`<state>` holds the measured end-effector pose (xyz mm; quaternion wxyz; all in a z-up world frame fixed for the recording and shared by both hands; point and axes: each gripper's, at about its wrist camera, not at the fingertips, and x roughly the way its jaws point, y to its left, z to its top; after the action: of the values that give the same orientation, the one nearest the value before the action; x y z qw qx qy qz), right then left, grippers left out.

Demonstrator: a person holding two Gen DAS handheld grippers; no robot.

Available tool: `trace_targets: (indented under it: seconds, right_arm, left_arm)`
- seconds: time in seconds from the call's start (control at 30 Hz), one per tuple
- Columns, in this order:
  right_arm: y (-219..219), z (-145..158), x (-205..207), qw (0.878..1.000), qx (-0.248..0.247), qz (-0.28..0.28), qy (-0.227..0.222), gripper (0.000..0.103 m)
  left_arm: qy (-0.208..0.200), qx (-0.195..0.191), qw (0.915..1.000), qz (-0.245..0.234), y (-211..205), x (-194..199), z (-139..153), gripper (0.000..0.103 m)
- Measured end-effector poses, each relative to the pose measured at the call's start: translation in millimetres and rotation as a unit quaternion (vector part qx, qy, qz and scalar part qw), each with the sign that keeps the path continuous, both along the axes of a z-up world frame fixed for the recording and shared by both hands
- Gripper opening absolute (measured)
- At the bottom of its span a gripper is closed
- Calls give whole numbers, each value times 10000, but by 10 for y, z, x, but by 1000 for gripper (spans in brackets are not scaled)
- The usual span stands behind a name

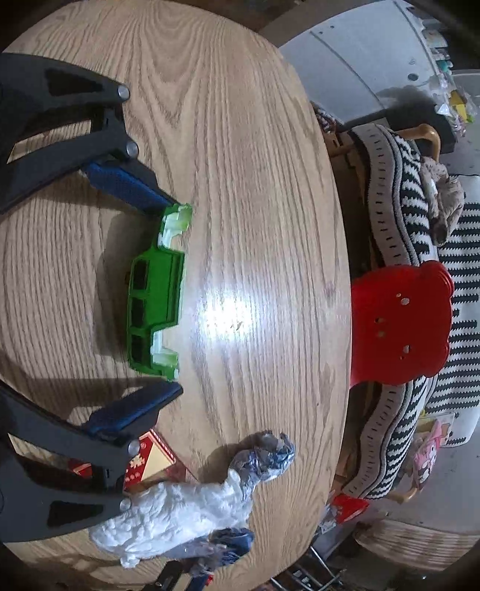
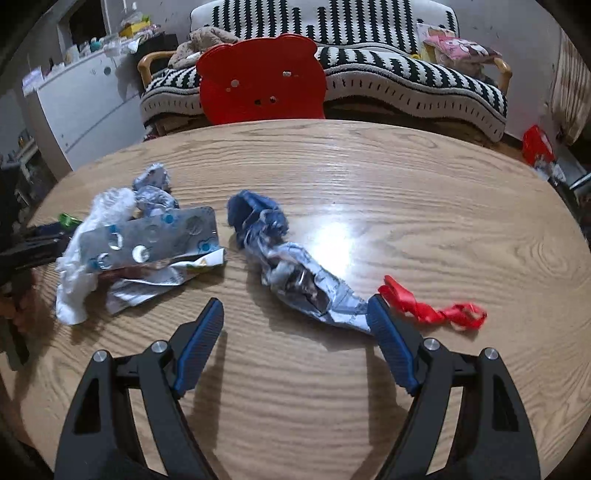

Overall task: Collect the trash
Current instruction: 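Grasp the green toy with the left tool while the right grasps crumpled foil, then carry the green toy and foil to the bin and open both tools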

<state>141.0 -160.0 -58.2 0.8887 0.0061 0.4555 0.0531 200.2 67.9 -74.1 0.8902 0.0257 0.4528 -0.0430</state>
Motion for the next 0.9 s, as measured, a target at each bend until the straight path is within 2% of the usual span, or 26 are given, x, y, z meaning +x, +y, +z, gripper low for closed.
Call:
trace_targets:
  seconds: [0.07, 0.13, 0.17, 0.23, 0.33, 0.53, 0.9]
  right_arm:
    - [30, -9, 40, 10000, -57, 35, -19, 71]
    - [67, -8, 51, 9997, -232, 56, -74, 47]
    - [76, -9, 57, 9995, -296, 50, -92, 41]
    - [63, 6, 64, 9996, -254, 27, -91, 18]
    - [22, 61, 39, 9998, -100, -34, -148, 5]
    - [-27, 230, -78, 9992, 218, -83, -326, 3]
    - [-195, 555, -439, 9973, 431, -156, -578, 3]
  left_arm:
    - [-38, -13, 10000, 8, 0, 1, 9, 79]
    - [-53, -31, 10000, 2, -3, -6, 10, 79]
    - [-60, -16, 10000, -14, -8, -9, 8, 78]
    - [-79, 16, 10000, 1, -12, -22, 2, 78]
    - [-80, 34, 10000, 17, -13, -46, -9, 78]
    - [-129, 44, 9999, 25, -11, -102, 45, 78]
    - [-339, -19, 9994, -59, -161, -427, 390, 78]
